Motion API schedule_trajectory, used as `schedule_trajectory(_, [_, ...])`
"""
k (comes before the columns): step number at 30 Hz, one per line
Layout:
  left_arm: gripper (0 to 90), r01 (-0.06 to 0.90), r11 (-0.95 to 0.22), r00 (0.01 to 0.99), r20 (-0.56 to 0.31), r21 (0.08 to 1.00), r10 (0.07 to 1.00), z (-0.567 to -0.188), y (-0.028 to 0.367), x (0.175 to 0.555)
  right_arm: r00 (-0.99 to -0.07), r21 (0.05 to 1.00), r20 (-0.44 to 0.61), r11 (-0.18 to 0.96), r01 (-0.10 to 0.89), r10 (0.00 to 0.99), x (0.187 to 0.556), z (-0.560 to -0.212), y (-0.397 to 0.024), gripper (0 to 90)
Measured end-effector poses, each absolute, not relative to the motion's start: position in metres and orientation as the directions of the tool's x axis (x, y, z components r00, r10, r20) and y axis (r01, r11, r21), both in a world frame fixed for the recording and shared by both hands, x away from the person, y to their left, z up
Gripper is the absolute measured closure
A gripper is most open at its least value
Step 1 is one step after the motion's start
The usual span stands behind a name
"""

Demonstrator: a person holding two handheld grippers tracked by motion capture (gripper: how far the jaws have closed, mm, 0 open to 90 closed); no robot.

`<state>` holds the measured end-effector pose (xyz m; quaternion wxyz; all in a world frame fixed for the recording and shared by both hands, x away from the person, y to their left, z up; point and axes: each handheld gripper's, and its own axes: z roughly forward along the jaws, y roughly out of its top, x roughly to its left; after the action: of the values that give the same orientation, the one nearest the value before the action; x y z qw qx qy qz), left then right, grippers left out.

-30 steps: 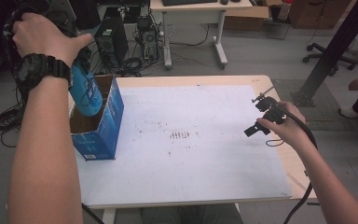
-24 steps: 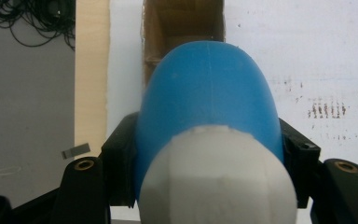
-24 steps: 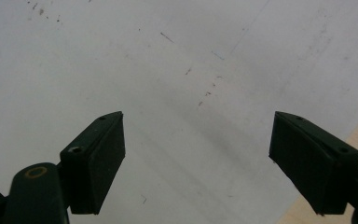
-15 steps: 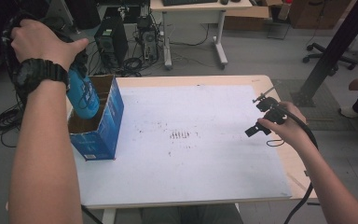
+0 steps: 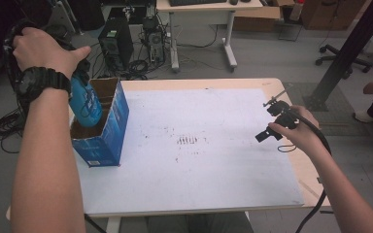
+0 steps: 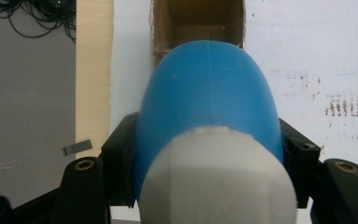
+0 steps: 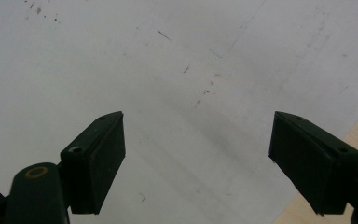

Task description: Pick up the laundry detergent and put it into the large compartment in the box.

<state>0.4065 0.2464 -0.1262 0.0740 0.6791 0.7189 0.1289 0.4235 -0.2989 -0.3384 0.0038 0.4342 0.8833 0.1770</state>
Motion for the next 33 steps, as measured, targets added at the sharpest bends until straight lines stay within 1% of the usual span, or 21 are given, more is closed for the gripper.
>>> schedule_trajectory(4, [37.6,0.959,0.041,-0.06,0.06,0.279,0.996,-0.133,0.248,0.408,-0.624,0.319,0.146,0.561,0.764,0.768,0.423,-0.338,-0.299,18.5])
schedule_trajectory(25, [37.6,0.966,0.042,-0.062,0.071,0.254,0.996,-0.159,0.254,0.411,-0.623,0.312,0.141,0.563,0.765,0.769,0.423,-0.339,-0.299,18.6])
schedule_trajectory(33, [37.6,0.968,0.027,-0.046,0.072,0.248,0.996,-0.167,0.253,0.413,-0.622,0.312,0.141,0.562,0.766,0.77,0.423,-0.339,-0.299,18.7])
